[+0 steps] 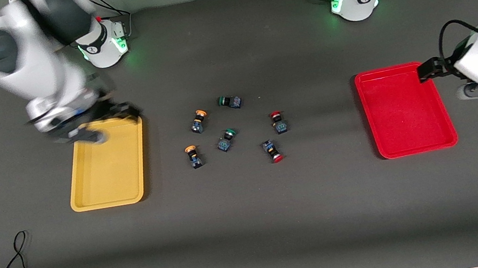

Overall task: Place red and yellow buttons in trays
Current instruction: 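Move the left gripper toward a red button while the right gripper reaches a yellow button, then grasp the red button with the left gripper while the right gripper grasps the yellow button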

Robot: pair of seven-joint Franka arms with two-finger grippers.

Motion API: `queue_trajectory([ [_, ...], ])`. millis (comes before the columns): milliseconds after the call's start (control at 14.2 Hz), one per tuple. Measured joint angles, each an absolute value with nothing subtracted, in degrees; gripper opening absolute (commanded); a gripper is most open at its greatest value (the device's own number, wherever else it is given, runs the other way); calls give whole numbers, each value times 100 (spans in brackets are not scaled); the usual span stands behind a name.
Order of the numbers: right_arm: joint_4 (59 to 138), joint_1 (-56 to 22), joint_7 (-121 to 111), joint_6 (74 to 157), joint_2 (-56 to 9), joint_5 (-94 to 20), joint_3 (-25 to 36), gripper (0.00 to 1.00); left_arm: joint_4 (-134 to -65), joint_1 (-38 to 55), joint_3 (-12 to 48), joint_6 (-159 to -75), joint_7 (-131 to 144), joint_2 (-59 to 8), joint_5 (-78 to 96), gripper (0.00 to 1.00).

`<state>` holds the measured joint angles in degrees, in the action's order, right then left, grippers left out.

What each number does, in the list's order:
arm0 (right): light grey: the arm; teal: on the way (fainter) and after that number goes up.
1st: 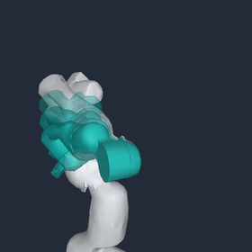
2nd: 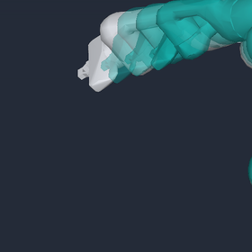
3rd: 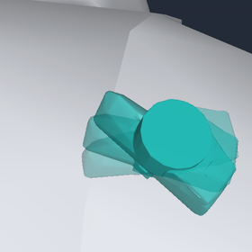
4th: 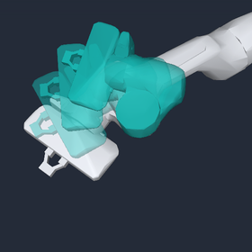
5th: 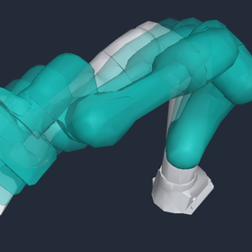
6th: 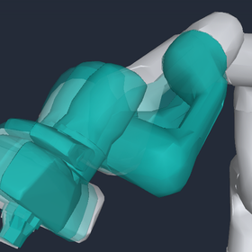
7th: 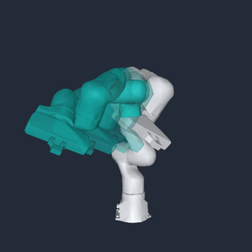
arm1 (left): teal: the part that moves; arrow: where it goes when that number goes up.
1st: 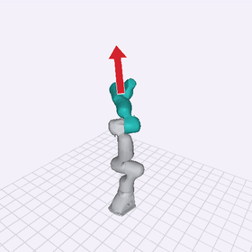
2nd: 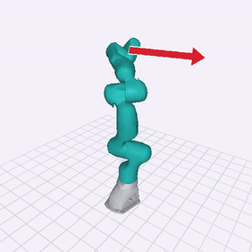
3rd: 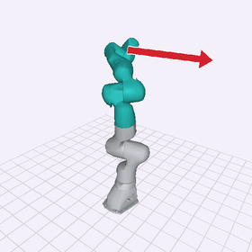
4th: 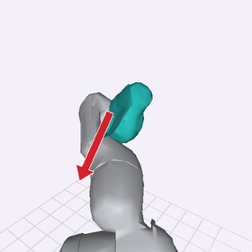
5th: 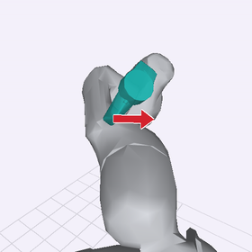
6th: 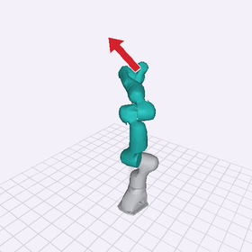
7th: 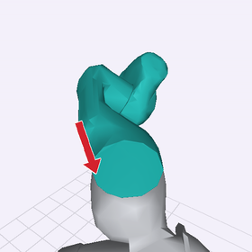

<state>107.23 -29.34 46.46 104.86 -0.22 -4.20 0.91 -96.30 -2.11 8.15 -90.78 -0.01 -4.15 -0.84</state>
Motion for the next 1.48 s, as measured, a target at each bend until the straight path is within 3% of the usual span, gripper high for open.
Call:
queue_trajectory([
  [353,10993,-3775,5847,10874,-165,-419,87,100,-9763,807,856,-9088,740,-819,-63,100],
  [635,11978,-3894,6046,11998,-200,-419,100,100,-9801,1744,875,-9608,2262,-1589,-20,100],
  [918,12917,-3975,6152,13626,-764,-419,102,100,-10076,2525,886,-10918,3534,-2319,174,99],
  [1341,13068,-3987,6283,14934,-2016,-419,115,100,-10854,3038,884,-12896,4346,-3001,207,94],
  [1412,13066,-3989,6287,15064,-2145,-419,115,99,-10868,3087,884,-13060,4402,-3132,208,90],
  [1482,13060,-3992,6289,15137,-2237,-419,115,83,-10870,3115,884,-13153,4429,-3231,208,88],
])
